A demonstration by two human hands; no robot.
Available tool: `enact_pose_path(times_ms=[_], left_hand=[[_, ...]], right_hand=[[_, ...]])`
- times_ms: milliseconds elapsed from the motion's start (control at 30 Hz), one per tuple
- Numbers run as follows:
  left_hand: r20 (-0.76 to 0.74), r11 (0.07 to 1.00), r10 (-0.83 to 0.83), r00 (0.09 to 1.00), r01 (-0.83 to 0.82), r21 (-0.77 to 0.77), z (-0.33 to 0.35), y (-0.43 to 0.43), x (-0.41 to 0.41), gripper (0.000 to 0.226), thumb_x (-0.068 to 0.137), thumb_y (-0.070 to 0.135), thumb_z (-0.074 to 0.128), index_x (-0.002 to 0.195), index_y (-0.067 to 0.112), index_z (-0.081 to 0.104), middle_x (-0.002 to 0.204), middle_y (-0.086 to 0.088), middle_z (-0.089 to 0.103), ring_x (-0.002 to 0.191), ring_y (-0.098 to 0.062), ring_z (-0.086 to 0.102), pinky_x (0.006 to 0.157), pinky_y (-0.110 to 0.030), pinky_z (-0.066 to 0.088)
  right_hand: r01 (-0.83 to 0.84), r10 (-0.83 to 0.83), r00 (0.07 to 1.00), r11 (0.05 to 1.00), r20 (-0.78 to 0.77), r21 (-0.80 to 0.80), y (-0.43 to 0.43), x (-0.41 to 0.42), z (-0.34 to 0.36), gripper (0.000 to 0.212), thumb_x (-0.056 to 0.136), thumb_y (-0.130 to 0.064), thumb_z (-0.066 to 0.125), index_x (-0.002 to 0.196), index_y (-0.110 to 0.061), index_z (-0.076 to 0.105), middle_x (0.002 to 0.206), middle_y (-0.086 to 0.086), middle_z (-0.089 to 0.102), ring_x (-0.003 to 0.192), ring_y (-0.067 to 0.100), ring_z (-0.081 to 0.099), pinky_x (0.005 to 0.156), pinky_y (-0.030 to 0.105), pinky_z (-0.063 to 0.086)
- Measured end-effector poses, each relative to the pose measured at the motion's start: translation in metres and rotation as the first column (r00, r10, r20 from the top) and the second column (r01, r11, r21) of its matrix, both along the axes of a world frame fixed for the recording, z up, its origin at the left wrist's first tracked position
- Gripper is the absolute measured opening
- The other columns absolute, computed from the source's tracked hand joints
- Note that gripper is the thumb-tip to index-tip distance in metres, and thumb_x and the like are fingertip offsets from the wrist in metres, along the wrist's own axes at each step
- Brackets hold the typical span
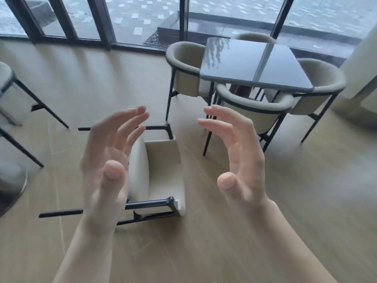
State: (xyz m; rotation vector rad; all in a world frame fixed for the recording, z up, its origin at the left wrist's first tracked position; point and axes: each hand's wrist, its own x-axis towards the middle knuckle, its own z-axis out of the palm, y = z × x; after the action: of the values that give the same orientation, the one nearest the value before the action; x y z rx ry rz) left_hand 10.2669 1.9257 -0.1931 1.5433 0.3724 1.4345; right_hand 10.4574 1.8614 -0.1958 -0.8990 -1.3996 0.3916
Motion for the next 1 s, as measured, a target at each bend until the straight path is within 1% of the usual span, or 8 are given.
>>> enact_pose_path(times_ms=[100, 233, 467, 567, 667, 733, 833, 1000], left_hand=[[0.015, 1.0, -0.003, 1.0, 0.003, 0.014, 0.011, 0.002, 0.063, 0.06, 0.091, 0.076, 0.058, 0.135, 0.035, 0.059, 0.142, 0.001, 0.062, 0.139, -0.038, 0.055, 0.118, -0.056, 0.041], [0.023, 0.999, 0.026, 0.999, -0.026, 0.026, 0.03, 0.019, 0.111, 0.063, 0.09, 0.077, 0.06, 0.135, 0.032, 0.058, 0.142, 0.002, 0.062, 0.138, -0.038, 0.056, 0.117, -0.056, 0.041], [0.085, 0.992, 0.094, 0.992, -0.1, 0.071, 0.026, 0.082, 0.167, 0.064, 0.09, 0.076, 0.06, 0.134, 0.031, 0.059, 0.141, 0.002, 0.063, 0.137, -0.04, 0.056, 0.117, -0.059, 0.04], [0.123, 0.993, 0.109, 0.986, -0.113, 0.031, 0.029, 0.123, 0.194, 0.062, 0.089, 0.076, 0.061, 0.133, 0.034, 0.062, 0.141, 0.003, 0.063, 0.137, -0.038, 0.057, 0.117, -0.057, 0.04], [0.145, 0.987, 0.138, 0.98, -0.147, 0.058, 0.039, 0.156, 0.215, 0.064, 0.089, 0.076, 0.061, 0.135, 0.032, 0.06, 0.143, 0.003, 0.063, 0.139, -0.039, 0.055, 0.116, -0.054, 0.04], [0.14, 0.981, 0.172, 0.975, -0.182, 0.065, 0.046, 0.175, 0.223, 0.069, 0.089, 0.076, 0.06, 0.137, 0.027, 0.056, 0.143, 0.003, 0.062, 0.139, -0.039, 0.055, 0.116, -0.054, 0.04], [0.104, 0.963, 0.255, 0.961, -0.262, 0.065, 0.046, 0.197, 0.226, 0.073, 0.089, 0.077, 0.06, 0.137, 0.022, 0.052, 0.144, 0.0, 0.06, 0.14, -0.037, 0.054, 0.118, -0.055, 0.038], [0.029, 0.887, 0.459, 0.888, -0.46, 0.035, 0.034, 0.215, 0.239, 0.069, 0.089, 0.077, 0.06, 0.137, 0.029, 0.055, 0.146, 0.002, 0.059, 0.141, -0.036, 0.052, 0.119, -0.056, 0.037]], right_hand=[[0.019, -0.019, 1.0, 1.0, 0.01, -0.015, -0.003, 0.067, 0.01, 0.084, 0.094, -0.076, 0.053, 0.144, -0.009, 0.044, 0.142, 0.02, 0.054, 0.127, 0.04, 0.063, 0.111, 0.047, 0.047], [0.001, -0.001, 1.0, 0.999, -0.002, 0.032, 0.021, 0.12, 0.021, 0.085, 0.095, -0.075, 0.054, 0.145, -0.007, 0.044, 0.143, 0.018, 0.053, 0.127, 0.041, 0.062, 0.111, 0.046, 0.047], [-0.089, 0.085, 0.995, 0.992, 0.06, 0.083, 0.104, 0.177, 0.02, 0.081, 0.096, -0.074, 0.053, 0.145, -0.01, 0.044, 0.141, 0.019, 0.055, 0.127, 0.042, 0.063, 0.111, 0.049, 0.047], [-0.112, 0.105, 0.988, 0.992, 0.109, 0.056, 0.146, 0.206, 0.032, 0.081, 0.096, -0.075, 0.052, 0.144, -0.01, 0.043, 0.142, 0.016, 0.054, 0.127, 0.041, 0.063, 0.111, 0.051, 0.048], [-0.143, 0.128, 0.98, 0.986, 0.154, 0.09, 0.185, 0.232, 0.043, 0.081, 0.097, -0.074, 0.051, 0.142, -0.007, 0.044, 0.142, 0.019, 0.054, 0.128, 0.043, 0.061, 0.111, 0.044, 0.046], [-0.169, 0.153, 0.974, 0.982, 0.169, 0.085, 0.212, 0.241, 0.05, 0.081, 0.097, -0.074, 0.051, 0.142, -0.007, 0.045, 0.142, 0.021, 0.055, 0.127, 0.042, 0.061, 0.11, 0.043, 0.046], [-0.248, 0.229, 0.957, 0.964, 0.177, 0.094, 0.253, 0.248, 0.047, 0.085, 0.096, -0.074, 0.052, 0.142, -0.003, 0.044, 0.143, 0.02, 0.055, 0.129, 0.038, 0.062, 0.11, 0.048, 0.047], [-0.464, 0.446, 0.878, 0.882, 0.172, 0.083, 0.328, 0.259, 0.031, 0.094, 0.096, -0.073, 0.054, 0.144, 0.006, 0.041, 0.146, 0.022, 0.053, 0.133, 0.042, 0.06, 0.113, 0.045, 0.045]])
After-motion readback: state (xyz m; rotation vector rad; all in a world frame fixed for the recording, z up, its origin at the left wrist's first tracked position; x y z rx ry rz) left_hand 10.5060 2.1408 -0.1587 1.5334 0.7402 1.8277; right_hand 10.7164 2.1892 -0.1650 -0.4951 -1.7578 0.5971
